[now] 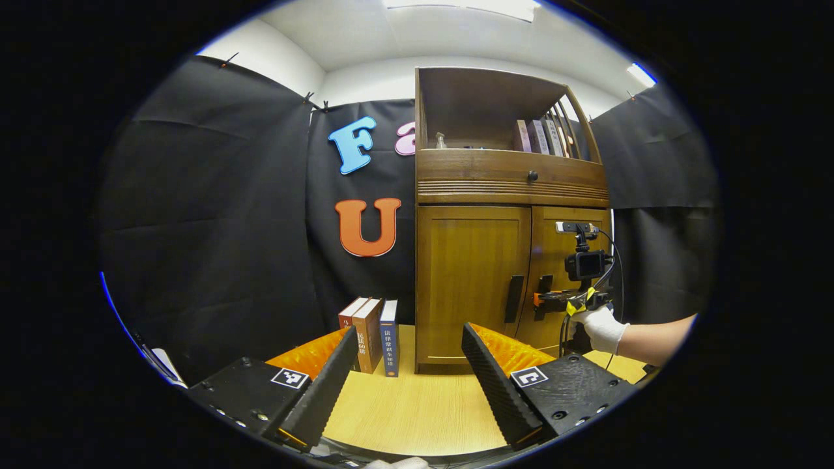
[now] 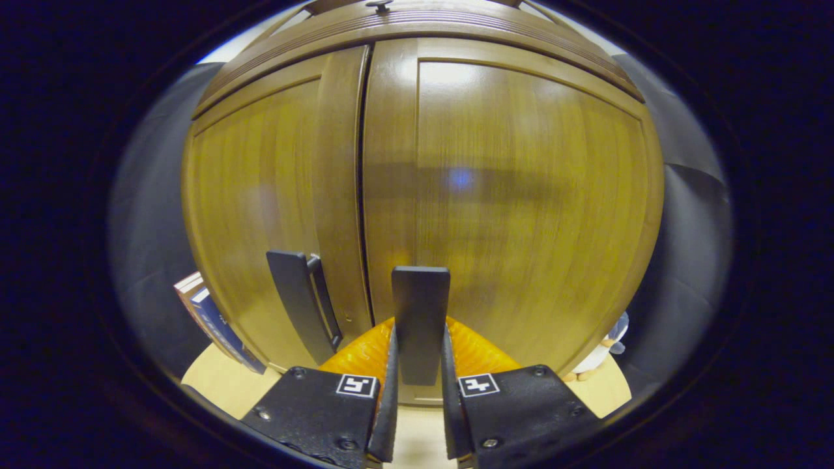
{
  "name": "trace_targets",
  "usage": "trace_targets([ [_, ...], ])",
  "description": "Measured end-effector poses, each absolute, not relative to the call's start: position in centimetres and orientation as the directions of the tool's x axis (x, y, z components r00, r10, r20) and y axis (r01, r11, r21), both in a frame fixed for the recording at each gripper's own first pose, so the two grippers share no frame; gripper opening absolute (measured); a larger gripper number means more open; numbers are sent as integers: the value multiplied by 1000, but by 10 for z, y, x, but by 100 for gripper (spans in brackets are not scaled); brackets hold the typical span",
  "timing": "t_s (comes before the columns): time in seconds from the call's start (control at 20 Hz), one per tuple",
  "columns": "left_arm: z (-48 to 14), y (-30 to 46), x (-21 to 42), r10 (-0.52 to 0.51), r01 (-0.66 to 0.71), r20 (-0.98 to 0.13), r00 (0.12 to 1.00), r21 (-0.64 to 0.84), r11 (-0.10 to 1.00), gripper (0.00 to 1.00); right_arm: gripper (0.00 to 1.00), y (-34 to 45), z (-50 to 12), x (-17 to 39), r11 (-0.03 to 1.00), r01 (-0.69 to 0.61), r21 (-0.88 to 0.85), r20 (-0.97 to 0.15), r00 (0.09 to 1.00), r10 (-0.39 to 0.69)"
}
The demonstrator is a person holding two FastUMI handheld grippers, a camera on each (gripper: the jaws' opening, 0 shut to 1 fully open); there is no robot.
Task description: Open the right door of the double-door shoe cabinet with the right hand, and open the left door with the left hand.
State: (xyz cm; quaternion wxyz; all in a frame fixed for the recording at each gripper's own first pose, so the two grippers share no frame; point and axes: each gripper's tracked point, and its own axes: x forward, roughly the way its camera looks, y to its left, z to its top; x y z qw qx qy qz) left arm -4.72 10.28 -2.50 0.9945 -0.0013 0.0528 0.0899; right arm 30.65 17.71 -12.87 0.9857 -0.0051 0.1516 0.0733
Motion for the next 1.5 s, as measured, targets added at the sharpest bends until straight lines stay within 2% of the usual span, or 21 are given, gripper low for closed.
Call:
trace_targets([
  [0.8,-27,68,-57,125,-127,-98,987,-17,992,96,32,180,-125,304,966,-260,-1,-311,918,247],
  [0.9,-26,61,-56,112,-114,-93,989,-14,993,100,32,180,-126,304,962,-271,2,-314,914,258],
  [1.0,-26,54,-55,101,-102,-90,991,-12,995,96,32,180,-126,304,961,-278,3,-315,912,264],
  [1.2,-26,41,-52,73,-74,-87,993,-14,997,96,32,180,-124,304,962,-271,26,-318,910,265],
  [1.4,-27,33,-50,53,-55,-88,995,-10,998,96,32,180,-125,306,966,-258,29,-322,912,253],
  [1.45,-28,30,-49,48,-49,-89,995,-13,999,100,32,179,-125,306,967,-254,28,-321,914,249],
  [1.5,-27,27,-48,41,-43,-89,995,-15,999,96,32,179,-125,305,968,-249,28,-320,915,244],
])
